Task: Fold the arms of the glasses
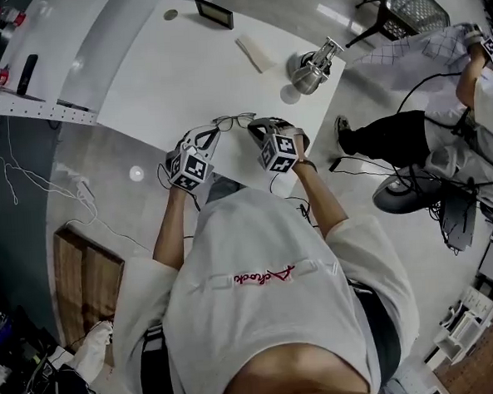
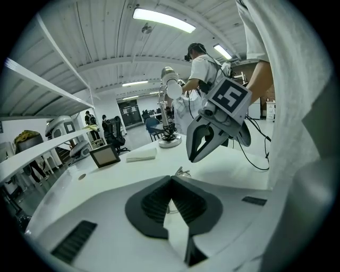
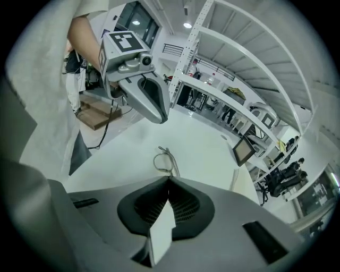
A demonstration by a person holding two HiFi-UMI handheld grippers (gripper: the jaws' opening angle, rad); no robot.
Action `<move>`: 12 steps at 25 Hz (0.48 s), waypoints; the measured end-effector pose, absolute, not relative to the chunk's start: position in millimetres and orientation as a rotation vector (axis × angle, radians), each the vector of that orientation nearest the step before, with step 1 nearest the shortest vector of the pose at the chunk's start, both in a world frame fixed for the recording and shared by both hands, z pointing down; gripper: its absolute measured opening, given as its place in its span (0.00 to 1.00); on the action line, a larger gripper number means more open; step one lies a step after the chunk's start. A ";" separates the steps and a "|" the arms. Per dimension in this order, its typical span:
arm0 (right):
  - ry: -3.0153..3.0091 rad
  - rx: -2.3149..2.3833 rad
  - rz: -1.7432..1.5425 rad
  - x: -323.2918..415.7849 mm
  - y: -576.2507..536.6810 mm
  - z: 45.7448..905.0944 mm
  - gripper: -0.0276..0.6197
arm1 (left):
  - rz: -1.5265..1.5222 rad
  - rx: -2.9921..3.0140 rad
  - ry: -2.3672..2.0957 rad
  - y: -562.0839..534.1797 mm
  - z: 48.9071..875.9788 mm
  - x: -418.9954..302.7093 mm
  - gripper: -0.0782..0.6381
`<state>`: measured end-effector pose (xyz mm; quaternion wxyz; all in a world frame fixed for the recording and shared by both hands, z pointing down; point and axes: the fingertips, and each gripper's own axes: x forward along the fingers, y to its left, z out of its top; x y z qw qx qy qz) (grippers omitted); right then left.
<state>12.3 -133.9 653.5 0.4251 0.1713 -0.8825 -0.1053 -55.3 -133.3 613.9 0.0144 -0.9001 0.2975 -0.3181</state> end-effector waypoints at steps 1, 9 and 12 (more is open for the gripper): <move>-2.222 0.443 -0.248 13.0 -131.8 651.0 0.07 | -0.983 -2.801 0.932 -131.5 613.1 -53.8 0.15; -2.638 0.855 0.336 27.9 -130.1 595.2 0.07 | -0.623 -3.029 1.172 -122.5 585.6 -48.2 0.15; -2.768 1.097 0.665 50.7 -135.5 577.1 0.07 | -0.307 -3.171 1.332 -122.2 569.0 -55.0 0.15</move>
